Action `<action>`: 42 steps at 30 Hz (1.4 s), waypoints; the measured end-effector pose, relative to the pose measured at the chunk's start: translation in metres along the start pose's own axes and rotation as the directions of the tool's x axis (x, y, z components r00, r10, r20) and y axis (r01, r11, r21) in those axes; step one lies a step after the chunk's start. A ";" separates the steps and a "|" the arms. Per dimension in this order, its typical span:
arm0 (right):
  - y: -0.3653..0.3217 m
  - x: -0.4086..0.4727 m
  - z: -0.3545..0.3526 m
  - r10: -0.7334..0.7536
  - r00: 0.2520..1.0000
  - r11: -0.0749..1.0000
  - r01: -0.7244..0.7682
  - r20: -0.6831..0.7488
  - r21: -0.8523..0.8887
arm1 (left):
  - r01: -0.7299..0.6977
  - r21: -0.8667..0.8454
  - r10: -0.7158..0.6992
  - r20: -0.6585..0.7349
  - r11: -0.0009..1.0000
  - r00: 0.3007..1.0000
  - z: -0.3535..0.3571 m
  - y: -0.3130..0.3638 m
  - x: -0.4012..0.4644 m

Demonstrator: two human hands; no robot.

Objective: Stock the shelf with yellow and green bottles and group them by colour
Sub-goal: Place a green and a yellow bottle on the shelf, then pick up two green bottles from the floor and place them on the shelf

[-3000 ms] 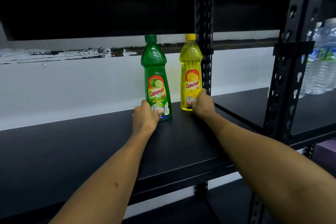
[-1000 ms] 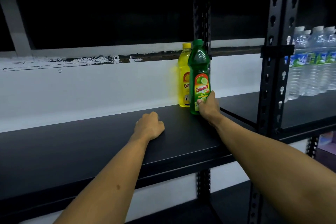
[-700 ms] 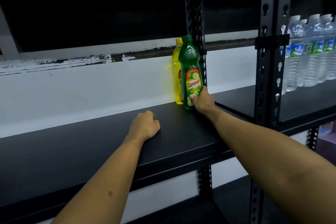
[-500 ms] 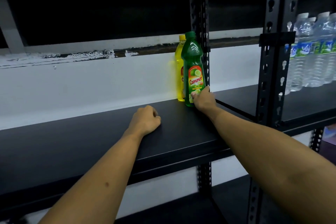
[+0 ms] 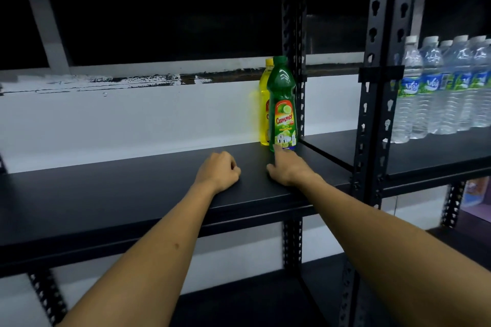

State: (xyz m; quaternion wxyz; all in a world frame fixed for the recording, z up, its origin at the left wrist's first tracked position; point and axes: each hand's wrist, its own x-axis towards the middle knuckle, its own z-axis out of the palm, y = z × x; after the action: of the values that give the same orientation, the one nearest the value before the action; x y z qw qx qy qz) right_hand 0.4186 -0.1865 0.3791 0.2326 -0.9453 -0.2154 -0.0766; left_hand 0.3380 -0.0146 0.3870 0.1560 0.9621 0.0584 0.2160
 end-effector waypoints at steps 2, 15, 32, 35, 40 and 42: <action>-0.005 -0.012 -0.002 -0.027 0.997 0.998 0.031 0.073 -0.051 | 0.016 0.031 -0.017 0.027 0.999 0.999 -0.004 0.002 -0.010; -0.035 -0.111 0.011 -0.221 0.973 0.949 0.201 -0.059 -0.243 | -0.138 0.191 0.161 -0.110 0.972 0.981 -0.018 0.004 -0.130; -0.038 -0.262 0.174 -0.295 0.941 0.951 0.306 0.166 -0.042 | 0.327 -0.050 -0.306 0.245 0.944 0.920 0.071 -0.045 -0.324; -0.030 -0.289 0.197 -0.217 0.926 0.972 0.234 0.309 -0.017 | 0.453 -0.061 -0.410 0.332 0.889 0.849 0.097 -0.060 -0.353; -0.012 -0.328 0.236 -0.097 0.909 0.995 0.092 0.405 0.032 | 0.660 -0.104 -0.567 0.425 0.744 0.706 0.139 -0.074 -0.398; -0.005 -0.340 0.249 -0.070 0.892 0.998 0.067 0.447 0.022 | 0.719 -0.116 -0.605 0.458 0.685 0.651 0.155 -0.077 -0.414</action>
State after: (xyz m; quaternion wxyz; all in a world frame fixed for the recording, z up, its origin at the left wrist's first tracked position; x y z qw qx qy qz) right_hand 0.1227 -0.1911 0.0785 0.1766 -0.9288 -0.2964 0.1352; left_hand 0.0295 -0.0588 0.0647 0.3708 0.8609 0.3457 -0.0433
